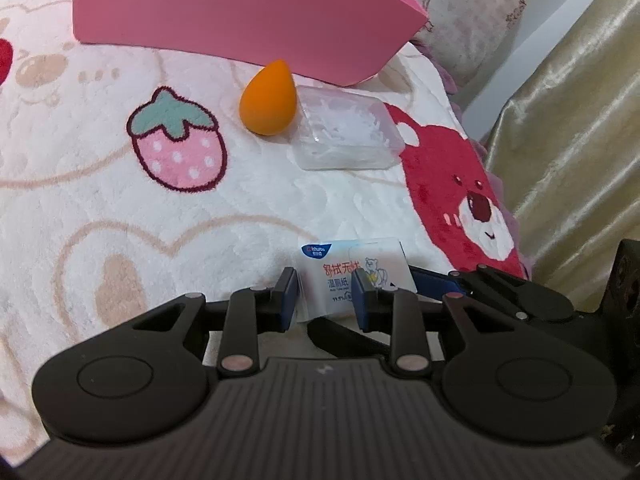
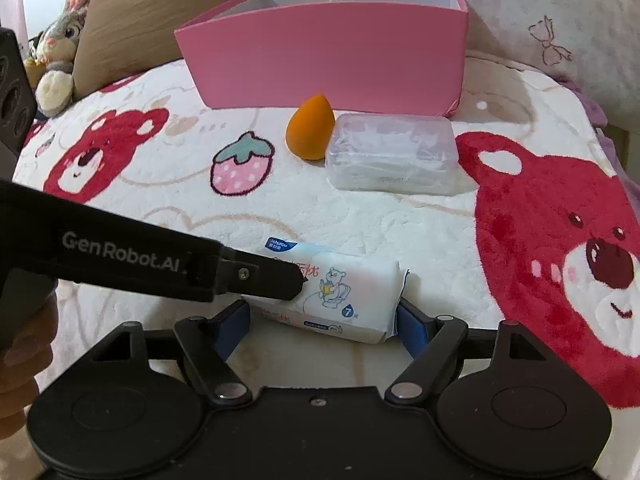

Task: Organize objects
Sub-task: 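Lift the tissue packet with the right tool and carry it into the pink box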

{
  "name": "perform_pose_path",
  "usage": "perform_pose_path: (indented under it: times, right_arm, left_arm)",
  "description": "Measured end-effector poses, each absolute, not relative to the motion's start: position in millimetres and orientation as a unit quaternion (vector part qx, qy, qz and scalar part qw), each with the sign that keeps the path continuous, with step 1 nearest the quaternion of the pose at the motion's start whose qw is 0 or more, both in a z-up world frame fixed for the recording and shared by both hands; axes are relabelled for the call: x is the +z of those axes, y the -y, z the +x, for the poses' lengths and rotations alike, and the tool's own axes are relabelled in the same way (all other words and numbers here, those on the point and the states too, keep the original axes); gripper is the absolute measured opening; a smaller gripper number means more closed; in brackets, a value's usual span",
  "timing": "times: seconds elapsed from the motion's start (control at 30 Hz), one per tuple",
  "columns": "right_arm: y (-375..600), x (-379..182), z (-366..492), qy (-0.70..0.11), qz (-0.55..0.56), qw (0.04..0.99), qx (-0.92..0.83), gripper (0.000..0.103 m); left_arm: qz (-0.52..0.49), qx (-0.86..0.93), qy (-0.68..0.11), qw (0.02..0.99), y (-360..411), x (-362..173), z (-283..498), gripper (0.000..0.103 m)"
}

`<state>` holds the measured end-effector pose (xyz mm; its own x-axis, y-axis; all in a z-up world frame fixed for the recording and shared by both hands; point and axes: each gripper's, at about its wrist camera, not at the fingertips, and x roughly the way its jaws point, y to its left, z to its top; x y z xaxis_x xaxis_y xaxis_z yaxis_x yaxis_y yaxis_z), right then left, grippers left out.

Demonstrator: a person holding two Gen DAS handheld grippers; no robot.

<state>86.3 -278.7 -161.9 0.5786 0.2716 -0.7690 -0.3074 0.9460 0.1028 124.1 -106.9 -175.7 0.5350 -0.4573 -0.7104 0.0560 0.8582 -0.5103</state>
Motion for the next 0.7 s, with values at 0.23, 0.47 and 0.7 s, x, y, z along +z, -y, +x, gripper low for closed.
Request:
perform_pose_path:
  times: [0.23,0.47,0.7]
  right_arm:
    - [273.7,-138.1,68.3,-0.413,-0.006,0.897,0.16,0.08]
    - [268.4,-101.5,55.5,-0.391,-0.02,0.907,0.157,0.08]
    - [260.0,-64.6,46.6,-0.349,-0.043,0.923,0.158,0.08]
  left_arm:
    - [-0.213,-0.171,-0.461,0.844,99.6,-148.5,112.0,0.027]
    - [-0.167,-0.196,-0.433,0.864,101.6,-105.6,97.1,0.026]
    - [-0.138,-0.204,-0.398,0.883,98.7,-61.2,84.8,0.029]
